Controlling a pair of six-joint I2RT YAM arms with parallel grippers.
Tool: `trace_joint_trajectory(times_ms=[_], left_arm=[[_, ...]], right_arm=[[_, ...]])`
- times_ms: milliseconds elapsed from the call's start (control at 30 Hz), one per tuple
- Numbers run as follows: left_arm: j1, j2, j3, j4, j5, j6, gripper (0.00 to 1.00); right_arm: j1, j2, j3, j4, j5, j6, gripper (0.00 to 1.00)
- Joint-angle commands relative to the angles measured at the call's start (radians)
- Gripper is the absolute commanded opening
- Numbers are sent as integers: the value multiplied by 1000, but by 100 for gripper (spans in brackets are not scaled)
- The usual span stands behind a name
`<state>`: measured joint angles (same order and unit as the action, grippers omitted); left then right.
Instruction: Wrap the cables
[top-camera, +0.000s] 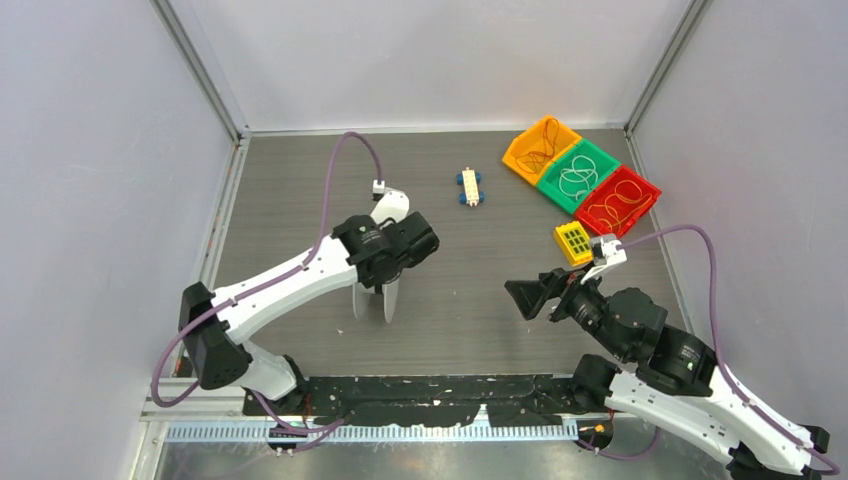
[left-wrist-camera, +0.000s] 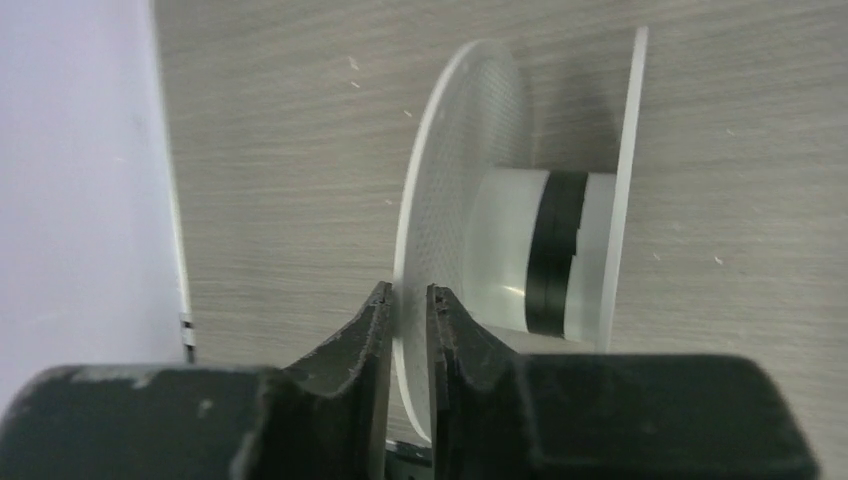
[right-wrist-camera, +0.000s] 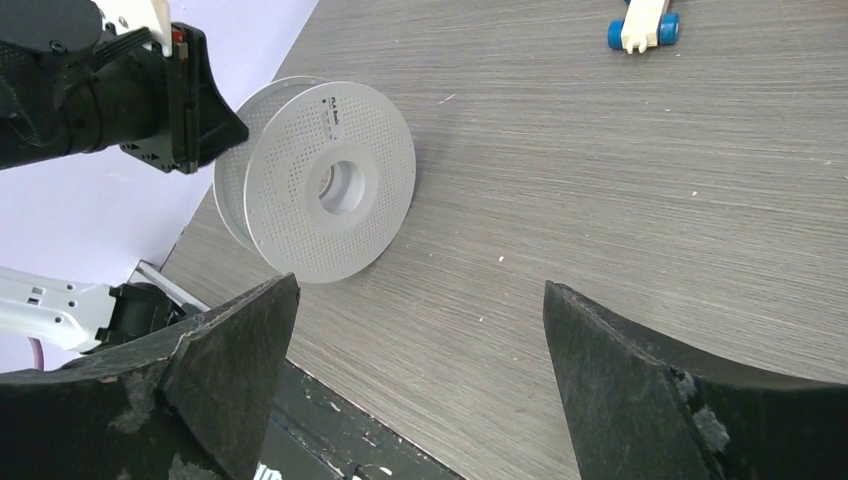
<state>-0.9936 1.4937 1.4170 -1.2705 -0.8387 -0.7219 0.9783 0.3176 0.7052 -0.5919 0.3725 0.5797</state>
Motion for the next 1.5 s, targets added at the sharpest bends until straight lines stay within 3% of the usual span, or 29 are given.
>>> trace_joint_trajectory(times_ms=[0, 200, 433, 700, 967, 1233, 1467], left_arm=[[15, -44, -74, 165, 188, -13, 25], [46, -94, -172, 223, 222, -25, 28], [52, -142, -219, 350, 299, -3, 0], [94, -17, -37, 413, 294, -4, 0], [138, 45, -61, 513, 418, -8, 0], [139, 50, -57, 518, 451, 11, 50], [139, -10, -10, 474, 455, 65, 63]], right_arm=[[4, 15, 10, 51, -1, 21, 99], [4, 30, 10, 66, -7, 23, 99], [4, 73, 8, 118, 5, 7, 99], [4, 138, 42, 150, 77, -38, 99], [3, 175, 16, 159, 113, -22, 99], [4, 200, -13, 205, 97, -6, 99], [3, 298, 48, 233, 195, -108, 99]])
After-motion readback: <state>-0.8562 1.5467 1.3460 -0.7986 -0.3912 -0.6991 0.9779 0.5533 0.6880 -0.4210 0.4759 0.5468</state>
